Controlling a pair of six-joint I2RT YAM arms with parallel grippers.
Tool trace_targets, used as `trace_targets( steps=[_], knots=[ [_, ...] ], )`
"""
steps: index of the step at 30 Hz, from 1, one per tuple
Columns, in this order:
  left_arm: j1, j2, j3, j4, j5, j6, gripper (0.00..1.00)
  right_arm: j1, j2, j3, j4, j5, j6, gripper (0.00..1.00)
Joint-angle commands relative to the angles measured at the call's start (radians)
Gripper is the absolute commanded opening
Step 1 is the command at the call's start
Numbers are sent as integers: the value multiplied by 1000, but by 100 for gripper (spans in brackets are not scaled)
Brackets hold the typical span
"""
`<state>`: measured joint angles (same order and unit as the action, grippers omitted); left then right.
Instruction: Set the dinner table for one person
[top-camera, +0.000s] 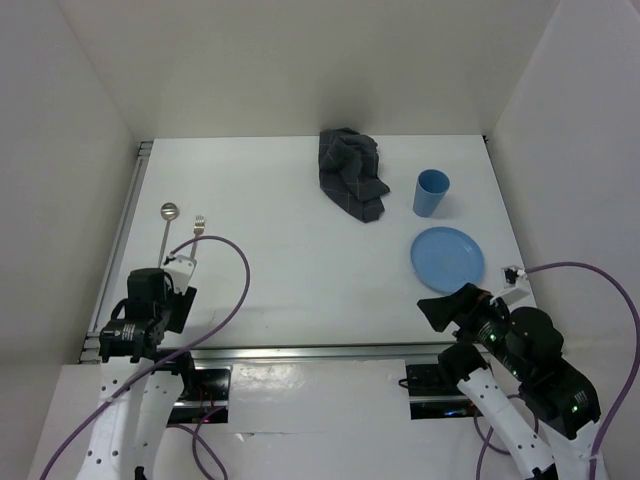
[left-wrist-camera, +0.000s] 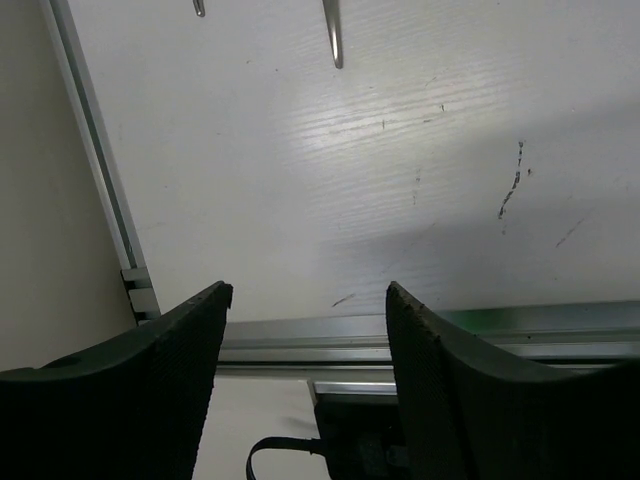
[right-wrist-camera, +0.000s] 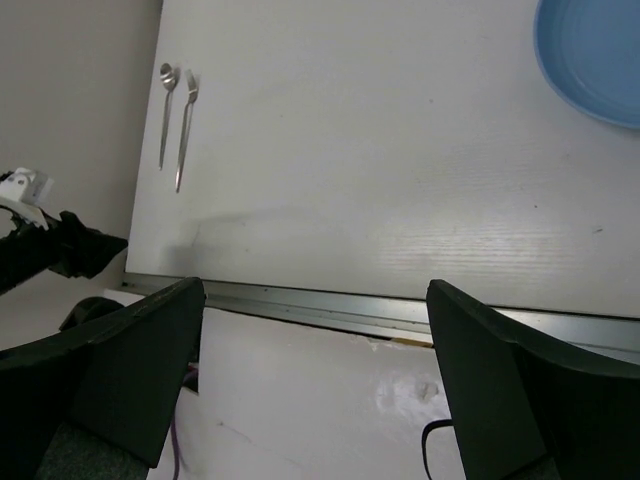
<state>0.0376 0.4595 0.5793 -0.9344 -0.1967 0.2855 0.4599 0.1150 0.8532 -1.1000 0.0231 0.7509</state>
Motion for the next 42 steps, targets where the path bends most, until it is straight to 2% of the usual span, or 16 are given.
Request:
trace_targets(
  steps=[1, 8, 11, 12, 15, 16, 22, 25, 28, 30, 34, 37, 38, 39, 40, 42],
  knots=[
    [5, -24, -7, 28, 11, 3, 72, -6, 66, 64, -2, 9, -4, 100],
    [5, -62, 20, 19, 2, 3, 81, -6, 381, 325, 225, 0, -197, 100],
    [5, -29, 74, 6, 2, -18, 81, -6, 642, 488, 321, 0, -336, 100],
    [5, -18, 91, -13, 2, -19, 81, -6, 795, 535, 331, 12, -367, 100],
    [5, 4, 158, -36, 11, -19, 81, -6, 1024, 702, 374, 90, -455, 100],
    [5, 4, 174, -37, 11, -19, 81, -6, 1166, 736, 414, 110, -482, 100],
    [5, 88, 260, 28, 52, 89, 82, -18, 1620, 915, 638, 161, -505, 100],
    [5, 180, 320, 39, 68, 89, 82, -47, 1783, 1041, 658, 152, -518, 100],
    [5, 255, 338, 48, 92, 89, 82, -85, 2050, 1194, 657, 163, -518, 100],
    [5, 287, 362, 48, 92, 89, 82, -104, 2138, 1285, 644, 149, -495, 100],
    [5, 373, 399, 80, 92, 98, 82, -129, 2263, 1317, 690, 97, -511, 100],
    [5, 445, 433, 109, 92, 84, 82, -129, 2276, 1259, 767, -30, -567, 90],
    [5, 465, 444, 109, 92, 84, 82, -129, 2276, 1242, 785, -75, -577, 83],
    [5, 482, 453, 109, 108, 70, 82, -129, 2255, 1223, 822, -121, -593, 73],
    [5, 516, 462, 118, 117, 61, 81, -129, 2244, 1201, 841, -165, -593, 50],
    [5, 542, 475, 127, 131, 52, 81, -129, 2211, 1140, 865, -279, -602, 23]
  ],
)
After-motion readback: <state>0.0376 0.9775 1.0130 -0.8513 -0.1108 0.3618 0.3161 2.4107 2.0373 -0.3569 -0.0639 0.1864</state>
